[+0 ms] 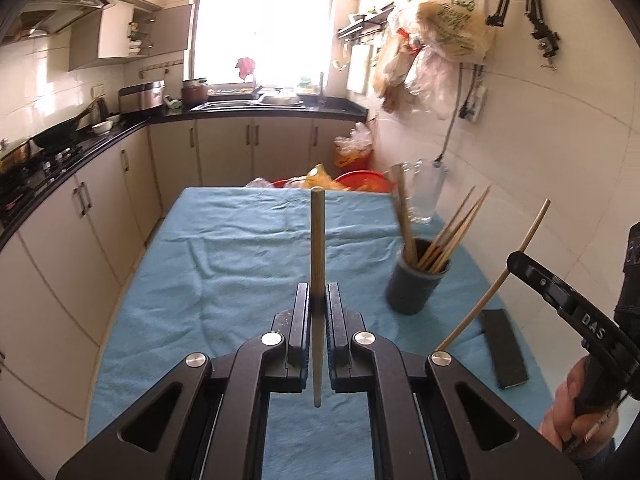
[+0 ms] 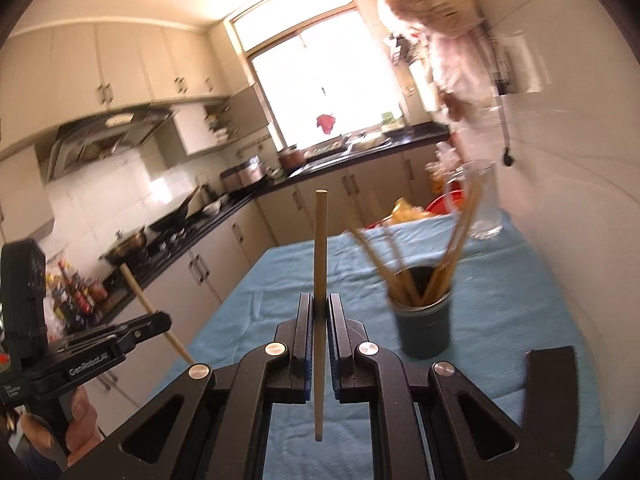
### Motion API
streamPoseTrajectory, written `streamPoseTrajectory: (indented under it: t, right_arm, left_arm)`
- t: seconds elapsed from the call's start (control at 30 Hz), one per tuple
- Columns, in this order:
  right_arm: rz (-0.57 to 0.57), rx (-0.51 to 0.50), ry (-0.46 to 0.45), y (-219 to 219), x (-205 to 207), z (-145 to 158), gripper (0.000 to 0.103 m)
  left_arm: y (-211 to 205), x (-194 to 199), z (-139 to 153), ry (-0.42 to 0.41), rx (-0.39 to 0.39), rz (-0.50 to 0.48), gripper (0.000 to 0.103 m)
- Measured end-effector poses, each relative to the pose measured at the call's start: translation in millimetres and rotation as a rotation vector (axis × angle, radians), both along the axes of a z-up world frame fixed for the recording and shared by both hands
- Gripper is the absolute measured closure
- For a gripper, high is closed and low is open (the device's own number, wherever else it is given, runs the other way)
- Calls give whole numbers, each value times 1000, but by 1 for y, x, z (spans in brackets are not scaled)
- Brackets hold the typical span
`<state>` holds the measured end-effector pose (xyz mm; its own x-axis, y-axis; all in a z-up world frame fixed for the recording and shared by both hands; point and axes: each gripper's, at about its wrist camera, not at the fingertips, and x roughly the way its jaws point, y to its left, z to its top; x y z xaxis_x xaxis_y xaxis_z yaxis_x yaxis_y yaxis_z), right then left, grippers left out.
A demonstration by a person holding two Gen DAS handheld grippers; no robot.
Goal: Organize utensils
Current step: 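Lower both chopsticks into the grey holder cup and open both tools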
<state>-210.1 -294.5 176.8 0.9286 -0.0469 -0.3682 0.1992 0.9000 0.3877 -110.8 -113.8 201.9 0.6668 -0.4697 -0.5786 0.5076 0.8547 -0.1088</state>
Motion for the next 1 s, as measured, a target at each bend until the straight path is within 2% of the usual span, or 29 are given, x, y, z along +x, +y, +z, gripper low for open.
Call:
streamPoseTrajectory:
  t: [0.3,0.63,0.83,1.0]
  right_arm:
    - [-132,23,-48,-57,-24,27,96]
    - [-199,21,-108,-94,-18,62,96]
    - [-237,12,-119,-112,3,70,96]
    - [-248,8,-99,-124,25,65,96]
  left_arm:
    - [-43,14,35,14,-73,-95,97]
    - [-102,36,72,-37,-117,-142,97]
    - [-135,62,73,-51,-136,-137,97]
    - [-154,86,60,-16,-153,-135,97]
